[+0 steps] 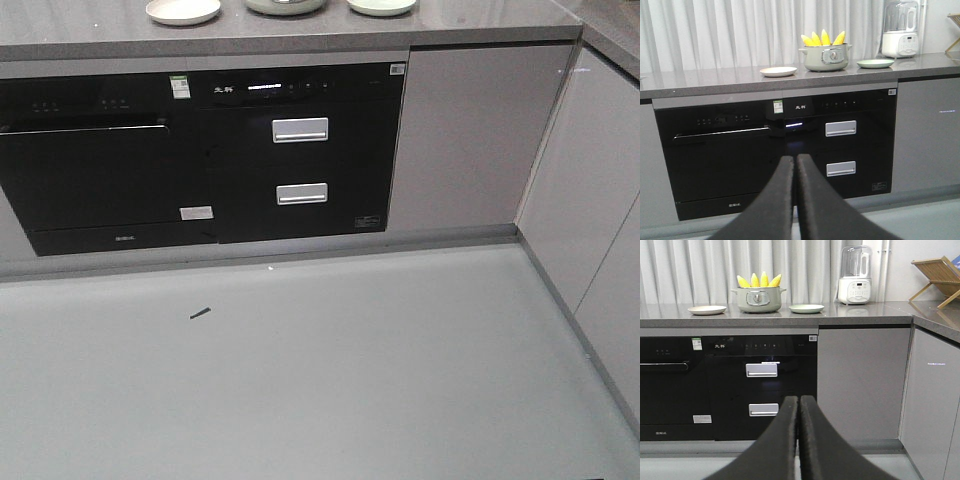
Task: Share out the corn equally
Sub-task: 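Drive the base toward the counter with the pot and plates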
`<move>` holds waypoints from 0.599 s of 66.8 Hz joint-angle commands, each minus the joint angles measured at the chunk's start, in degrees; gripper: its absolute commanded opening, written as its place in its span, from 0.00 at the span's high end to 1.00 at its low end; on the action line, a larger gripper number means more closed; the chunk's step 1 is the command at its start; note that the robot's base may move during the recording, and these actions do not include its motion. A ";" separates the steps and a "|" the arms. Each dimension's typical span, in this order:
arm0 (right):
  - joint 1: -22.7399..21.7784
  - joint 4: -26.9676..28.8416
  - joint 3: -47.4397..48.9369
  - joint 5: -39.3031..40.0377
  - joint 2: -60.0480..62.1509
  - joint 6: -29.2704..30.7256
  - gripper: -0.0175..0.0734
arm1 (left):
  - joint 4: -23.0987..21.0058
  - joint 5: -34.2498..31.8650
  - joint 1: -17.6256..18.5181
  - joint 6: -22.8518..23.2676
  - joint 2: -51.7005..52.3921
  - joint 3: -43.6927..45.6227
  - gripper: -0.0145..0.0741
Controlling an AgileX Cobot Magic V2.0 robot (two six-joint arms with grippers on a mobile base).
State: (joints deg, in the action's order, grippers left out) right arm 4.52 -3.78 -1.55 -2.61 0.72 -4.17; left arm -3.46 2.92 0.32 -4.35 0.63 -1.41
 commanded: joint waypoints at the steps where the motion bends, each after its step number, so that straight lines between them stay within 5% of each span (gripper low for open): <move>1: -0.24 -0.79 -0.44 4.13 0.38 0.34 0.82 | -0.43 -4.26 0.30 0.69 0.90 0.92 0.84; 40: -0.24 -0.79 -0.44 4.13 0.38 0.34 0.82 | -0.43 -4.26 0.30 0.69 0.90 0.92 0.84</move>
State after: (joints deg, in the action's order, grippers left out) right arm 4.52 -3.78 -1.55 -2.61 0.72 -4.17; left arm -3.46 2.92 0.32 -4.35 0.63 -1.41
